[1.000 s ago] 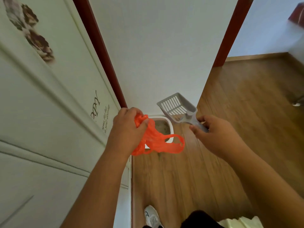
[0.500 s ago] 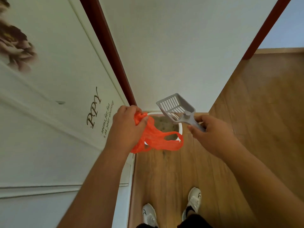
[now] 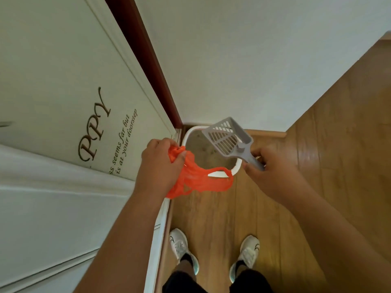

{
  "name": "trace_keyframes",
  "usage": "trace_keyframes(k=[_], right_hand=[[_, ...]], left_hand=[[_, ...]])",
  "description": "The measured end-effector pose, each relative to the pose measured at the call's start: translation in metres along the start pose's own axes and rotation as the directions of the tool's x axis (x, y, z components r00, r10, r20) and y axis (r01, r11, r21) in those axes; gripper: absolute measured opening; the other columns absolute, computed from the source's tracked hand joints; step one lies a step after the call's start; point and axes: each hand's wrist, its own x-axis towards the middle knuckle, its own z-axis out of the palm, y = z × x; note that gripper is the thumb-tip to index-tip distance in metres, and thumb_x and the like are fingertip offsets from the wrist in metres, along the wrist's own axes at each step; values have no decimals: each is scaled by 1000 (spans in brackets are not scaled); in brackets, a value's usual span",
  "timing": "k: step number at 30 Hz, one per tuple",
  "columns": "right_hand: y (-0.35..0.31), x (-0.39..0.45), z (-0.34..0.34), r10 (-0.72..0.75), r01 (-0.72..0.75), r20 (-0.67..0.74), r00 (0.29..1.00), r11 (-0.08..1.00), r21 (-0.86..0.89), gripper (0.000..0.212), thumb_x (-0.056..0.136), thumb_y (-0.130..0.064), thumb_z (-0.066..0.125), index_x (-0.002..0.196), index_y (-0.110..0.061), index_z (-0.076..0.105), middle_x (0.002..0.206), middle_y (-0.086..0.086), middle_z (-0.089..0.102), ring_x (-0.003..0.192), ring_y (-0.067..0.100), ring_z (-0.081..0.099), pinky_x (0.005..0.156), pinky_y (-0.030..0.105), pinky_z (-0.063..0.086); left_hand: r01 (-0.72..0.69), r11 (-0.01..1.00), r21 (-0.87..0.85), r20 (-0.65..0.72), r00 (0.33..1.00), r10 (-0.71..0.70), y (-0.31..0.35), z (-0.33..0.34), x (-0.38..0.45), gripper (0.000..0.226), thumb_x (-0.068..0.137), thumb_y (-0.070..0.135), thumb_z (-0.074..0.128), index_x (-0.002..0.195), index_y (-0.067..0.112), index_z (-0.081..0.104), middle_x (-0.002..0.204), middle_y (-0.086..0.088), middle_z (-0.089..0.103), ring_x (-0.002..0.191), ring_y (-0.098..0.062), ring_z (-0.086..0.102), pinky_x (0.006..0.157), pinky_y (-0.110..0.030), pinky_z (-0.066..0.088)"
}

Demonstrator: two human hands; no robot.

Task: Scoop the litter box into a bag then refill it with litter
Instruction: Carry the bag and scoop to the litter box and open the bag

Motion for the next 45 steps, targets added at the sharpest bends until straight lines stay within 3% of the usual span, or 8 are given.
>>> trace_keyframes(k=[4, 11, 16, 22, 29, 36, 42, 45], right_hand=[[9, 25, 40, 46, -47, 18, 999, 998, 44, 40, 95, -34, 65, 133, -22, 57, 96, -14, 62, 77, 4, 63, 57, 19, 48], [37, 55, 95, 129, -126, -17, 992, 986, 110, 42, 95, -34, 65, 135, -23, 56, 97, -10, 65, 76, 7, 65, 58, 25, 53], [86, 76, 128, 166, -157, -32, 986, 969, 193, 22, 95, -31, 65, 116, -33, 59, 88, -17, 64, 74, 4, 64, 60, 24, 53], [167, 107, 173, 214, -205, -23, 977, 957, 207, 23, 95, -30, 64, 107, -43, 50, 89, -14, 64, 74, 11, 67, 68, 42, 61], [259, 148, 238, 212, -203, -27, 977, 962, 181, 24, 97, -30, 62, 116, -40, 51, 92, -16, 64, 75, 8, 66, 67, 36, 60], [335, 196, 290, 179, -170, -45, 983, 973, 153, 28, 95, -35, 63, 119, -42, 50, 94, -23, 61, 79, -2, 62, 59, 17, 46], [372, 248, 309, 132, -122, -138, 982, 990, 76, 37, 96, -36, 61, 131, -30, 52, 102, -14, 61, 83, 2, 58, 63, 22, 46], [371, 272, 307, 115, -72, -237, 965, 980, 185, 33, 97, -38, 59, 129, -30, 54, 103, -3, 65, 84, 17, 64, 68, 37, 57]], left_hand=[[25, 1000, 19, 14, 1000, -25, -33, 19, 32, 23, 92, 43, 68, 111, 31, 61, 115, 6, 47, 116, -25, 55, 96, -42, 52], [-22, 999, 23, 74, 997, 20, -77, 68, 62, 22, 94, 42, 67, 112, 30, 61, 113, 8, 45, 116, -22, 55, 92, -33, 47], [2, 1000, 4, 59, 998, -2, -110, 130, 61, 24, 94, 39, 68, 113, 26, 63, 111, 9, 44, 114, -19, 54, 89, -27, 40], [-3, 1000, 12, 135, 991, 1, -163, 236, 44, 22, 94, 38, 69, 112, 28, 63, 114, 12, 47, 115, -14, 52, 90, -26, 41], [-55, 998, 25, 175, 983, 50, -215, 353, 53, 21, 93, 39, 69, 110, 27, 65, 109, 13, 47, 103, -6, 46, 86, -24, 40], [-138, 990, -11, 199, 970, 137, -249, 451, 74, 20, 93, 45, 66, 109, 32, 65, 106, 16, 50, 101, -4, 51, 86, -24, 45], [-249, 965, -86, 164, 952, 260, -233, 493, 127, 15, 95, 47, 64, 106, 37, 59, 109, 16, 48, 108, -10, 51, 91, -31, 46], [-257, 960, -113, 148, 951, 272, -229, 507, 139, 16, 95, 46, 65, 107, 36, 61, 108, 14, 48, 106, -11, 52, 93, -33, 48]])
